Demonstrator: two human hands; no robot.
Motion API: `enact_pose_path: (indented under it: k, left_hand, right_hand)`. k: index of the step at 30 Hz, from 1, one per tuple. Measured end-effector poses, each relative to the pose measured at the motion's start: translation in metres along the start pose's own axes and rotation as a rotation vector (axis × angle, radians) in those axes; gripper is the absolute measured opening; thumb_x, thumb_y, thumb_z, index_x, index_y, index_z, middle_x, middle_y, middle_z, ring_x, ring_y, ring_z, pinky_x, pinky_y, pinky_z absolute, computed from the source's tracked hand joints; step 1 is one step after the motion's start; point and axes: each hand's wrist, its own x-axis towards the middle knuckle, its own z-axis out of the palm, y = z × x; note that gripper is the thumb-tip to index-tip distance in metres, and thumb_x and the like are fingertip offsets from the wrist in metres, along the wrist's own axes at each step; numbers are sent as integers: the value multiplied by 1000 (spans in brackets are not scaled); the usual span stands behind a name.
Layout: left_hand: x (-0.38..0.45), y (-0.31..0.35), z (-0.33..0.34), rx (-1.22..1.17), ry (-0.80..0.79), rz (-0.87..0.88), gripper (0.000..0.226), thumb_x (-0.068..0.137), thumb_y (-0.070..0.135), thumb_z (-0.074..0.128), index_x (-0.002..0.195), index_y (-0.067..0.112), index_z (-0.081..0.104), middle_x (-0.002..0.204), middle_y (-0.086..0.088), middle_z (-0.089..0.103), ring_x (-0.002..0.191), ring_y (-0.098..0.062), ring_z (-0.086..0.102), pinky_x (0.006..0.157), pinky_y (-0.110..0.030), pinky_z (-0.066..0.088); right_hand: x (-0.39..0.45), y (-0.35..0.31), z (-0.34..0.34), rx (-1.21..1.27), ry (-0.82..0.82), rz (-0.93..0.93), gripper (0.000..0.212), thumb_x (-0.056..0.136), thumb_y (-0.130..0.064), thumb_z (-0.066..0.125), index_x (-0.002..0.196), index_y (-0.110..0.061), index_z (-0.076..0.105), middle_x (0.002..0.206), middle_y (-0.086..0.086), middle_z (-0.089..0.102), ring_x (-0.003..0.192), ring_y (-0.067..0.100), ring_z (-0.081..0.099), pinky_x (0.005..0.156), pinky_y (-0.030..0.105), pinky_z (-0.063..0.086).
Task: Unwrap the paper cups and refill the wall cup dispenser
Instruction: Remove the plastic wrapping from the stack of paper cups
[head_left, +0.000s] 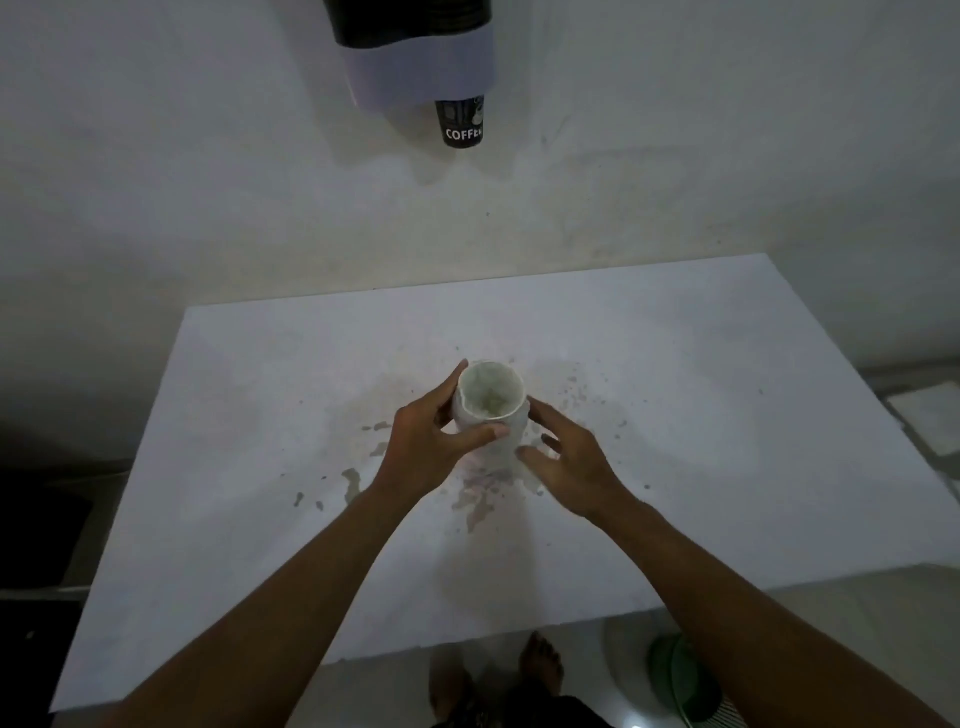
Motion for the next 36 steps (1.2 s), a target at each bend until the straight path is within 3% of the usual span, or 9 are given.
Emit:
enact_pose_path:
  k: [2,7,13,16,19,24,28,31,36]
  left_hand:
    - [-3,-7,4,11,26,-14,76,75,36,85,142,19,54,128,7,68,114,-7,65,96,-25,54]
    - [1,-3,12,3,57,-37,63,76,46,79,129,15,65,112,4,74,101,-9,70,90,-33,58]
    - [-1,16,5,29,14,5,63,84,48,70,139,21,56,133,9,64,117,-5,62,95,-21,54]
    - [-3,26,7,31,257,-42,39,84,46,72,112,19,69,108,8,71,94,-6,68,76,-18,58]
    - [-2,31,10,-89,298,-145,16,90,28,72,89,12,71,83,0,73,76,-15,72,70,-38,64]
    - [-3,24,5,-259,294,-233,14,95,16,65,89,5,71,81,-8,74,77,-20,74,75,-36,63]
    - [-6,16,2,-283,288,-291,13,97,11,62,90,3,69,79,-10,73,76,-22,74,74,-35,63]
    - [-5,19,-6,-186,283,-261,4,94,8,65,92,5,68,84,-8,73,81,-26,73,71,-34,63]
    - [15,49,-27,177,245,-3,22,84,24,76,106,25,72,96,11,71,82,0,67,71,-11,53]
  right_hand:
    - [0,-11,-5,143,110,23,44,96,-20,59,140,-24,54,140,-6,58,127,8,53,108,35,47]
    - [16,-50,2,180,277,37,27,97,-36,56,119,-28,70,108,-18,72,99,-6,63,81,5,47]
    - [22,-49,10,233,611,116,30,95,-25,60,76,-6,72,61,-4,67,57,4,61,60,13,48]
    - [26,-50,11,209,652,125,31,96,-29,59,80,-9,76,74,-2,74,65,8,66,65,13,51]
    - [28,-53,18,197,654,131,27,98,-33,56,100,-16,77,95,-7,74,86,7,68,75,14,52]
    - [33,-54,19,249,619,155,29,99,-31,54,83,-15,74,80,-4,71,77,10,66,68,21,52]
    - [30,-57,14,183,562,122,33,98,-27,55,66,-25,61,59,-11,58,58,2,54,54,11,38]
    - [26,-58,11,106,520,90,27,98,-29,54,73,-24,64,69,-12,62,64,-3,57,58,6,39]
    - [25,-63,12,75,517,35,16,96,-30,60,91,-23,73,87,-11,70,80,0,64,69,6,44]
